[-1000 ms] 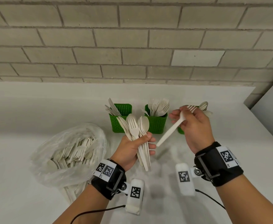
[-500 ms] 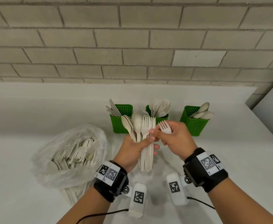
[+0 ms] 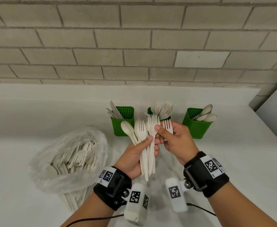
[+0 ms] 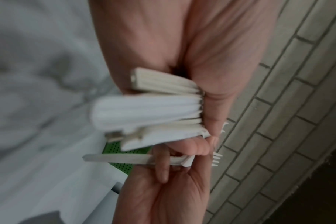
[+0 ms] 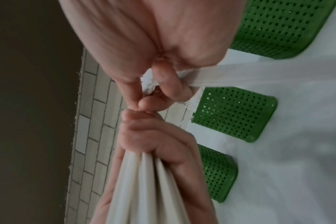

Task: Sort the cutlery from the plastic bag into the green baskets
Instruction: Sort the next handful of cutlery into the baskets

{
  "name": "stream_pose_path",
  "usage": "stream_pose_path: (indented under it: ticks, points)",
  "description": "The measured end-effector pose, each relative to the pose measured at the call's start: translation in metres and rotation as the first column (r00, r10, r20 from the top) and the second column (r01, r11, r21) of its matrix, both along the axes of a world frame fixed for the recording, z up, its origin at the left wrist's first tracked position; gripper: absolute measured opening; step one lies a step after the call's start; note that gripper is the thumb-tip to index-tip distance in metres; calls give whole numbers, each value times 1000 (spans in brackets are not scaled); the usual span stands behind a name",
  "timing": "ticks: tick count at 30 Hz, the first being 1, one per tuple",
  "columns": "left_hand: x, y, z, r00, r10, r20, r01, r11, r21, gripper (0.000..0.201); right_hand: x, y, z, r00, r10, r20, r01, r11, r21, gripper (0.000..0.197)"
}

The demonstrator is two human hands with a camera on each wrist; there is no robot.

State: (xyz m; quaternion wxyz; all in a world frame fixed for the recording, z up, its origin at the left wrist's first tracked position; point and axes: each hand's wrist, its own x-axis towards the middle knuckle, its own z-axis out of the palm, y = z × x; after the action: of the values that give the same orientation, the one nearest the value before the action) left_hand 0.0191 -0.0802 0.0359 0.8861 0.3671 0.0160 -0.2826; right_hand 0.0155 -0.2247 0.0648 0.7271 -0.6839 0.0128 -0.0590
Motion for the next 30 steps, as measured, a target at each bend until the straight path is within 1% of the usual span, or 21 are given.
stream_pose_path:
  ticks: [2, 4, 8, 9, 11, 13, 15, 16, 17, 18, 20, 21, 22, 23, 26, 28, 30]
  points:
    - [0, 1, 1, 1000, -6, -1, 6, 1000, -1, 18, -1, -1, -2, 1000, 2, -9, -2, 1000, 6, 13]
    - [0, 1, 3, 1000, 1, 26, -2, 999, 40, 15, -1, -1, -4, 1000, -21, -10, 21, 1000, -10, 13]
    - [2, 2, 4, 998, 50, 49, -56, 989, 134, 21, 3, -5, -10, 982, -183, -35, 183, 983, 1, 13]
    - [2, 2, 4, 997, 66, 51, -73, 986, 147, 24, 5, -7, -9, 978, -205, -31, 205, 979, -8, 14]
    - [1, 0, 4, 994, 90, 69, -101, 978, 185, 29, 5, -7, -6, 981, -192, -9, 191, 979, -65, 17]
    - [0, -2, 4, 989, 113, 94, -130, 972, 198, 30, 3, -4, -4, 986, -168, 7, 167, 978, -125, 23]
    - [1, -3, 6, 985, 135, 106, -153, 971, 186, 27, 4, -3, -7, 980, -199, -18, 193, 968, -161, 32]
    - [1, -3, 6, 983, 147, 112, -166, 969, 183, 26, 4, -2, -8, 976, -211, -54, 200, 967, -158, 34]
    - [2, -2, 6, 980, 156, 119, -177, 967, 186, 26, 5, -2, -9, 971, -217, -103, 203, 971, -130, 37]
    - [2, -1, 6, 979, 161, 127, -183, 964, 191, 26, 5, -1, -8, 964, -208, -163, 200, 978, -66, 40]
    - [2, -1, 5, 978, 158, 139, -184, 962, 200, 27, 5, -1, -4, 959, -143, -244, 189, 966, 175, 36]
    - [1, -1, 4, 978, 157, 139, -183, 962, 201, 27, 5, -2, -3, 965, -89, -245, 166, 935, 313, 35]
    - [1, -1, 4, 979, 158, 132, -182, 963, 199, 27, 5, -4, 0, 972, -46, -232, 139, 905, 402, 38]
    - [0, -2, 3, 979, 161, 124, -183, 963, 196, 26, 6, -5, 0, 975, -19, -220, 114, 896, 429, 37]
    - [0, 0, 2, 977, 168, 133, -193, 958, 213, 23, 4, -4, 2, 979, 24, -204, 53, 931, 362, 16]
    - [0, 1, 2, 974, 156, 163, -191, 954, 231, 22, 2, -3, 3, 984, 67, -166, 2, 923, 385, 11]
    - [0, 3, 3, 970, 144, 195, -190, 952, 242, 25, 0, -3, 4, 989, 69, -130, -14, 924, 382, 7]
